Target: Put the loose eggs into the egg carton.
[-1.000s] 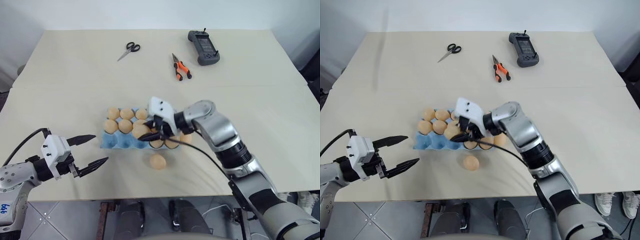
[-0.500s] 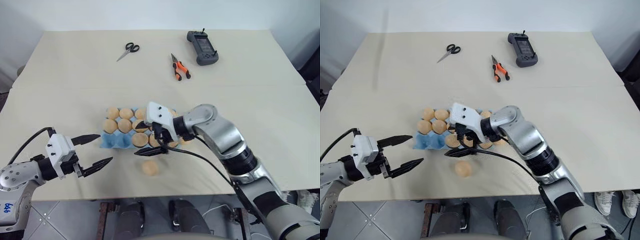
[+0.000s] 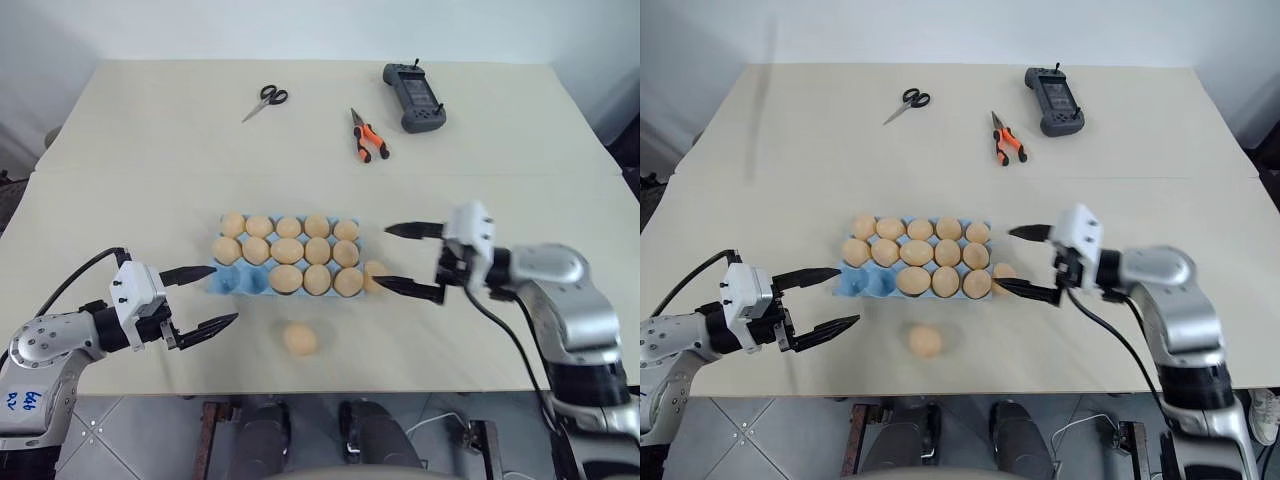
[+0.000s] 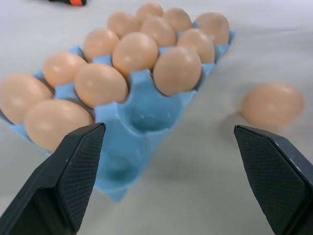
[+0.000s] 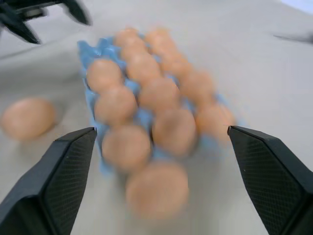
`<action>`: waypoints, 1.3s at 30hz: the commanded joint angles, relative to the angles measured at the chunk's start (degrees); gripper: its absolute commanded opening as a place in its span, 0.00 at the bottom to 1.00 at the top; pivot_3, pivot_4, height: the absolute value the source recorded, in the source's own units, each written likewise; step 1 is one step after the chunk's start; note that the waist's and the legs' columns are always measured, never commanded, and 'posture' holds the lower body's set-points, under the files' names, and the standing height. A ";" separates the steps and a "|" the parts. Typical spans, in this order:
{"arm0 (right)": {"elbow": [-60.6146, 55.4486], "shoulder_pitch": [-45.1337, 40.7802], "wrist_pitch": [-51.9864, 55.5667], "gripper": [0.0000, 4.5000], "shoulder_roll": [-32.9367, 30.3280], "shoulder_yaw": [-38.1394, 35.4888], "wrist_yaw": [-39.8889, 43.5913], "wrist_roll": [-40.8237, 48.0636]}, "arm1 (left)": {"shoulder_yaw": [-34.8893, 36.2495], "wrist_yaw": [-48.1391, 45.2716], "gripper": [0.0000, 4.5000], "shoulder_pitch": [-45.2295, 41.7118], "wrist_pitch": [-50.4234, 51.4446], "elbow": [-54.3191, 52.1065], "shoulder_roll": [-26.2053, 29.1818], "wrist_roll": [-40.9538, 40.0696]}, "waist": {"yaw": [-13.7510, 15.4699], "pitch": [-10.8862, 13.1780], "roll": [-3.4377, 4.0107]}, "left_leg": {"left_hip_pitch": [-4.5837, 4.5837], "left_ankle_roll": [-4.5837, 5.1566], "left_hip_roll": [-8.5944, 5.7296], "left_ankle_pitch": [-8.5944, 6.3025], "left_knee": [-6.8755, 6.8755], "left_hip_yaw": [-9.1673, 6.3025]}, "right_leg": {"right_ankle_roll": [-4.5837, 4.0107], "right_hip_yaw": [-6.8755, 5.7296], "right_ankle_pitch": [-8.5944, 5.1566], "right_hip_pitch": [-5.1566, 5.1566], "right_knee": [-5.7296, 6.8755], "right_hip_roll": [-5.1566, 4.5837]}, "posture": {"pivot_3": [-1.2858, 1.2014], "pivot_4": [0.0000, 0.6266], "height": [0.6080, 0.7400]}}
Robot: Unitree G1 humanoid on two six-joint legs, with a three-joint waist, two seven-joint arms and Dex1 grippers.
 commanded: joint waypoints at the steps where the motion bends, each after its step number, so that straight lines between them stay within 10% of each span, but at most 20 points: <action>1: -1.33 3.97 -4.30 1.00 -2.12 -4.16 0.37 2.16 | -0.11 -1.44 1.00 -1.17 -1.71 1.60 0.84 0.57 | -0.28 0.00 0.00 | 0.01 0.02 0.00 0.01 0.05 0.05 | 0.00 0.04 0.00 0.01 0.00 0.00 | 0.52 0.24 1.00; 21: 5.43 12.22 -17.69 1.00 -8.02 -7.15 -0.34 0.71 | -2.11 -0.73 1.00 -6.61 -3.24 4.78 -1.35 0.73 | 0.08 0.03 0.03 | 0.89 0.12 0.04 0.23 -0.19 0.12 | -0.13 0.05 0.18 0.97 -0.51 -0.04 | 0.52 0.24 1.00; 39: 17.25 -9.78 -11.77 1.00 -1.36 16.31 -0.57 -6.25 | -6.96 -2.44 1.00 -8.47 -3.35 2.27 -2.79 0.23 | -0.31 0.03 0.03 | 0.89 0.12 0.06 0.30 -0.12 0.15 | -0.15 0.07 0.26 0.92 -0.47 -0.02 | 0.52 0.24 1.00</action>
